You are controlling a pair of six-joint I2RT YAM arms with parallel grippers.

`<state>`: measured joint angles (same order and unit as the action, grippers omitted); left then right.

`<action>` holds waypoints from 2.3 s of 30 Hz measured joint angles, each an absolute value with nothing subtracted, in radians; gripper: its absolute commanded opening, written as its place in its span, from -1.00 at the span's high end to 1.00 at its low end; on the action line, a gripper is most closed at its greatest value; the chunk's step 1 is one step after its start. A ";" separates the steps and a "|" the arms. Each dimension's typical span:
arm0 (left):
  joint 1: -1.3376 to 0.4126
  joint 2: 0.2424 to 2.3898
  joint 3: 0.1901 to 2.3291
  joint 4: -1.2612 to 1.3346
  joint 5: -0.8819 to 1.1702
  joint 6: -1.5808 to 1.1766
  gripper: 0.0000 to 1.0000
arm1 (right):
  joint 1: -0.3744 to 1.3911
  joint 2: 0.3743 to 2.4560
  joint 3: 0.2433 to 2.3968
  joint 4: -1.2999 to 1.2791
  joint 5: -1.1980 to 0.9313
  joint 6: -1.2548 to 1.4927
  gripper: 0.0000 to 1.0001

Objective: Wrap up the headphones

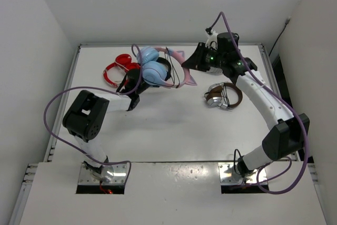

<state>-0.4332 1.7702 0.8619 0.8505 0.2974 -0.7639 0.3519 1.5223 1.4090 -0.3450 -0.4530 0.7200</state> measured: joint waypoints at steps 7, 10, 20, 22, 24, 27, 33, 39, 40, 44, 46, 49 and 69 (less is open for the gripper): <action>-0.433 1.731 0.804 0.839 0.303 -0.822 1.00 | 0.342 1.522 1.409 -0.365 -0.416 0.717 1.00; -0.434 1.676 0.731 0.831 0.315 -0.852 1.00 | 0.334 1.522 1.406 -0.373 -0.398 0.716 1.00; -0.434 1.528 0.572 0.808 0.353 -0.939 1.00 | 0.318 1.520 1.404 -0.402 -0.343 0.715 1.00; -0.434 1.512 0.550 0.808 0.355 -0.957 1.00 | 0.318 1.520 1.403 -0.408 -0.328 0.714 1.00; -0.434 1.497 0.532 0.802 0.356 -0.978 1.00 | 0.318 1.520 1.402 -0.417 -0.310 0.714 1.00; -0.443 1.472 0.510 0.793 0.358 -1.002 1.00 | 0.318 1.520 1.401 -0.430 -0.281 0.712 1.00; -0.489 1.424 0.462 0.793 0.363 -1.057 1.00 | 0.318 1.522 1.399 -0.458 -0.212 0.710 1.00; -0.529 1.402 0.427 0.793 0.361 -1.087 1.00 | 0.320 1.558 1.394 -0.472 -0.175 0.712 1.00; -0.535 1.400 0.421 0.793 0.361 -1.089 1.00 | 0.322 1.567 1.393 -0.475 -0.166 0.714 1.00; -0.562 1.393 0.408 0.786 0.359 -1.089 1.00 | 0.325 1.591 1.393 -0.492 -0.134 0.725 1.00; -0.583 1.387 0.407 0.785 0.358 -1.089 1.00 | 0.327 1.601 1.393 -0.503 -0.108 0.729 1.00; -0.608 1.383 0.410 0.785 0.358 -1.089 1.00 | 0.344 1.613 1.393 -0.513 -0.059 0.730 1.00; -0.630 1.373 0.463 0.632 0.356 -1.138 1.00 | 0.521 1.715 1.333 -0.468 0.168 0.722 1.00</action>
<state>-0.6300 1.3731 0.4629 0.6315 0.3557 -1.1381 0.5209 1.7145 1.3331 -0.4679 0.1680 0.7223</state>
